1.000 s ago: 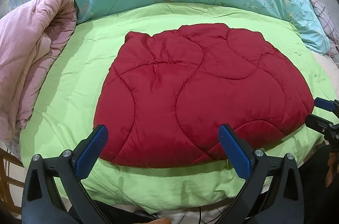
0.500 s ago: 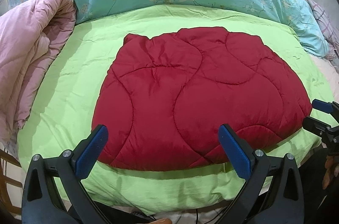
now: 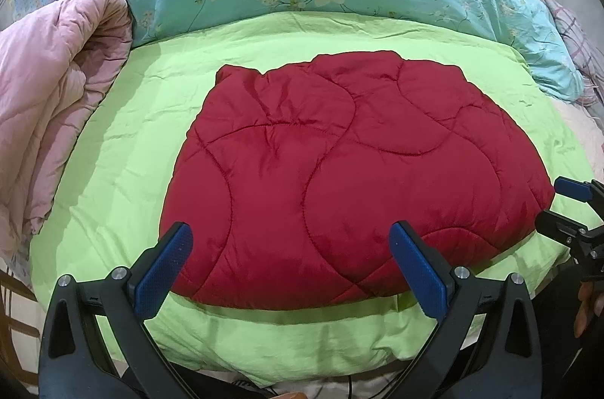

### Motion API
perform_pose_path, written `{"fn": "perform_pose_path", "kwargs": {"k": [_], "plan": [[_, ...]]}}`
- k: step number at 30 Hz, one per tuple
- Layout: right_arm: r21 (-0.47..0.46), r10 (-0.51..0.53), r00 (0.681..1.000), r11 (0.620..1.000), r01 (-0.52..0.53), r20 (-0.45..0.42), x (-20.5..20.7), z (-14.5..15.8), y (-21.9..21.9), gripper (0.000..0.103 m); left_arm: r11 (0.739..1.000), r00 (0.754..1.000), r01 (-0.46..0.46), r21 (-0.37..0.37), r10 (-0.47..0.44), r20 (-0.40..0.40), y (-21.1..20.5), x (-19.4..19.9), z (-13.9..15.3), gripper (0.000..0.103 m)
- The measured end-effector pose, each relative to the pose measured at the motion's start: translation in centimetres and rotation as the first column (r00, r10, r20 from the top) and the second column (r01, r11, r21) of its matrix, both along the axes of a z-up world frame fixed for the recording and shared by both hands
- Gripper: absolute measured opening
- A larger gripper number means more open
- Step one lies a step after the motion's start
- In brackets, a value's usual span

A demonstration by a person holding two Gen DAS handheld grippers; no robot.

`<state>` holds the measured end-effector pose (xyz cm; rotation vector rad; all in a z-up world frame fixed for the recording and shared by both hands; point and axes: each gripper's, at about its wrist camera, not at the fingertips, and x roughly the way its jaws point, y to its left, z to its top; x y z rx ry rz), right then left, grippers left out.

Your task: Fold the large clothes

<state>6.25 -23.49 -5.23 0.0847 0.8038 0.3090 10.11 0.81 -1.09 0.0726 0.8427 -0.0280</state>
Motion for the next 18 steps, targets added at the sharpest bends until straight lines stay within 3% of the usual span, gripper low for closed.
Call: {"fn": "perform_pose_path", "kwargs": {"k": [18], "plan": [[0.003, 0.000, 1.000, 1.000, 0.000, -0.001, -0.05, -0.06, 0.02, 0.103, 1.000, 1.000, 0.002, -0.002, -0.002, 0.010, -0.25, 0.01, 0.26, 0.103]]}}
